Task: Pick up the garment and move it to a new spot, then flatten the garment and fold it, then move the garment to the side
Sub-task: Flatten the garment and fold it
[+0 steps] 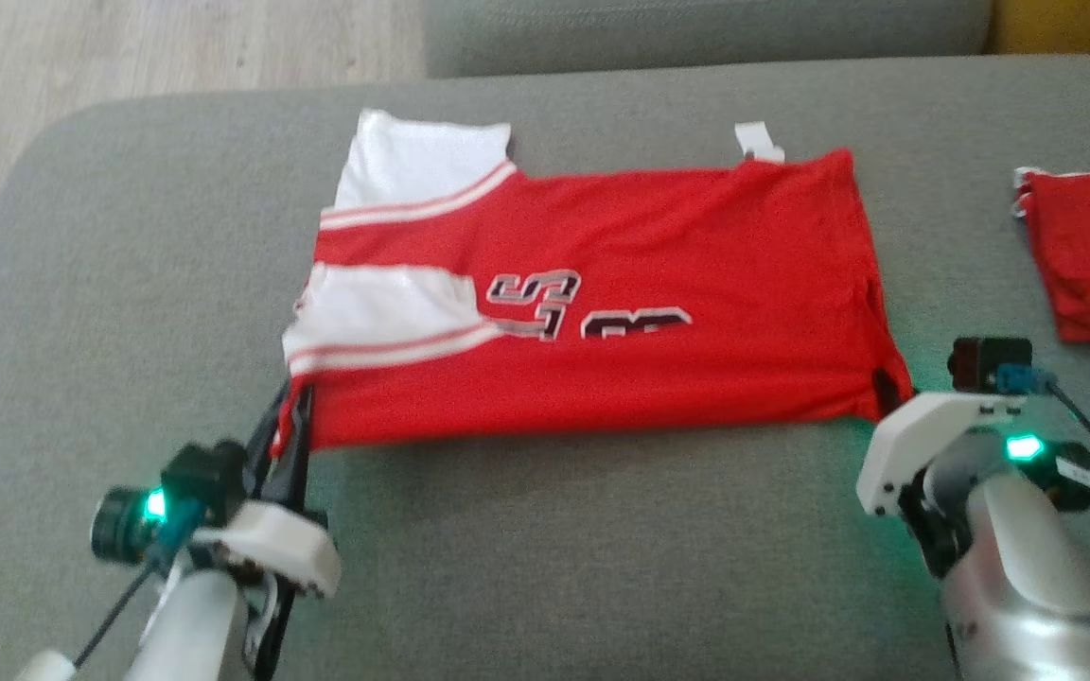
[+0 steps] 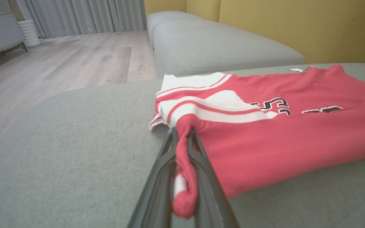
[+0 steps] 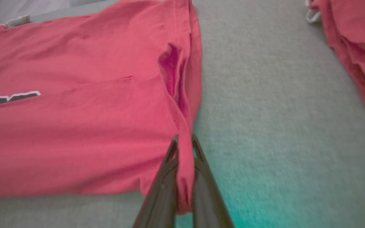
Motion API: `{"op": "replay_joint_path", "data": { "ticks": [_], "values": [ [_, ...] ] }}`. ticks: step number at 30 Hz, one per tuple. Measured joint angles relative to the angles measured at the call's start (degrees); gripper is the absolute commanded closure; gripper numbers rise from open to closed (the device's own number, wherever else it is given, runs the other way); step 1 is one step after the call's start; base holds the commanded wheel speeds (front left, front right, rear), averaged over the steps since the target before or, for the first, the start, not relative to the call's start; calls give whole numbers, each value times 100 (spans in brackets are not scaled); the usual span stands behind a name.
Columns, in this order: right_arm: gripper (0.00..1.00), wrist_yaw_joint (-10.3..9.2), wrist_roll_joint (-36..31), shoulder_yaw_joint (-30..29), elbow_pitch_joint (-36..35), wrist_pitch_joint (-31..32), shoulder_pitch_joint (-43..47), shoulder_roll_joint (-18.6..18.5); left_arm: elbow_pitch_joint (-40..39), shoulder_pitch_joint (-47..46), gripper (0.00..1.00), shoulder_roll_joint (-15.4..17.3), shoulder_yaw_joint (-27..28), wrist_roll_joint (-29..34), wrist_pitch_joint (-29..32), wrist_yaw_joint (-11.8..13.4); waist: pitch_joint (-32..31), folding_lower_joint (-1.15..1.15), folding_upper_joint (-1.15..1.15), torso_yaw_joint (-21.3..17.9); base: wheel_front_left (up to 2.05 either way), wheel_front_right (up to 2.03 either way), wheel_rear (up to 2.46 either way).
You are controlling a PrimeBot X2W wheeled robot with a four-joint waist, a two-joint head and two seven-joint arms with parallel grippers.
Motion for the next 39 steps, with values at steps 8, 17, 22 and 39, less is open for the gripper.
{"op": "replay_joint_path", "data": {
  "ticks": [8, 17, 22, 39],
  "values": [
    [100, 0, 323, 78, -1270, 726, 960, 7, -419, 584, 100, 126, -110, -108, 353, -9, -156, 0, 0, -166, 0, 0, 0],
    [6, 0, 641, 43, -2261, 1012, 1425, 18, -745, 620, 100, 169, -146, -165, 639, 51, -41, 1, 0, -161, 0, 0, 0],
    [0, 0, 886, -120, -2493, 461, 1409, 16, -780, 616, 0, 176, -146, -165, 689, 209, 39, 1, 0, -168, 0, 0, 0],
    [0, 0, 1559, 700, -2706, -2089, 1128, 15, -2247, -54, 0, 104, 288, -339, -307, 460, 345, 1, 0, -480, 0, 0, 0]
  ]
}}
